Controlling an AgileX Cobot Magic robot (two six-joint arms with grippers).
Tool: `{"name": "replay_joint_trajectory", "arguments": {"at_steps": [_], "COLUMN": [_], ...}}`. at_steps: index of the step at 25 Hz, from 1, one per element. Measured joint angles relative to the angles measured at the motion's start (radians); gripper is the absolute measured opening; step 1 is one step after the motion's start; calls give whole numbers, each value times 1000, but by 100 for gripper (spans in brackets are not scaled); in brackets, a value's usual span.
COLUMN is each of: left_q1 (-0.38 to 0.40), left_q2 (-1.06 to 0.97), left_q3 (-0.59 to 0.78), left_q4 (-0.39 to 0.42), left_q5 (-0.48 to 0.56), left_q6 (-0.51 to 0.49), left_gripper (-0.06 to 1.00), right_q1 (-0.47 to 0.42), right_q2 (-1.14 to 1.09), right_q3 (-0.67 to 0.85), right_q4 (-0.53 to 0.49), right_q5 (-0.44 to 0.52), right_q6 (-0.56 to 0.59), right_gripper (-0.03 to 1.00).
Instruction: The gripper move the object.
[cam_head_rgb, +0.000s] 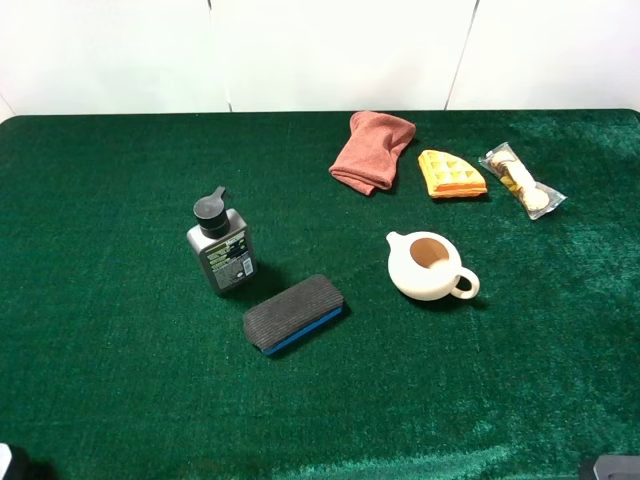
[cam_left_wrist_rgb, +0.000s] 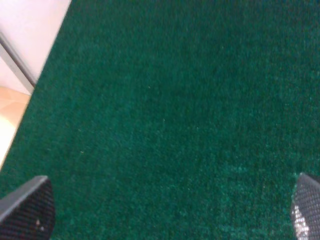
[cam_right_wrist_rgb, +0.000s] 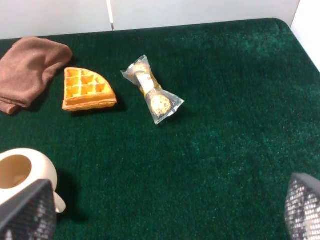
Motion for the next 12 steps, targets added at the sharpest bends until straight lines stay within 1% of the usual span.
{"name": "replay_joint_trajectory", "arguments": {"at_steps": [4,8,12], "left_q1": [2,3,5], "left_q2": [-75,-142,-159], "left_q3": [71,72,72], "left_q4": [-35,-41,-42], "left_q5": [-42,-60,-61], "left_q6": [20,64,71], "left_gripper": [95,95,95], "right_q1": [0,0,0], "right_q2": [0,0,0], "right_q3": [0,0,0], "right_q4": [0,0,0], "right_q5": [0,0,0], "right_q6": [0,0,0], "right_gripper": [70,70,70]}}
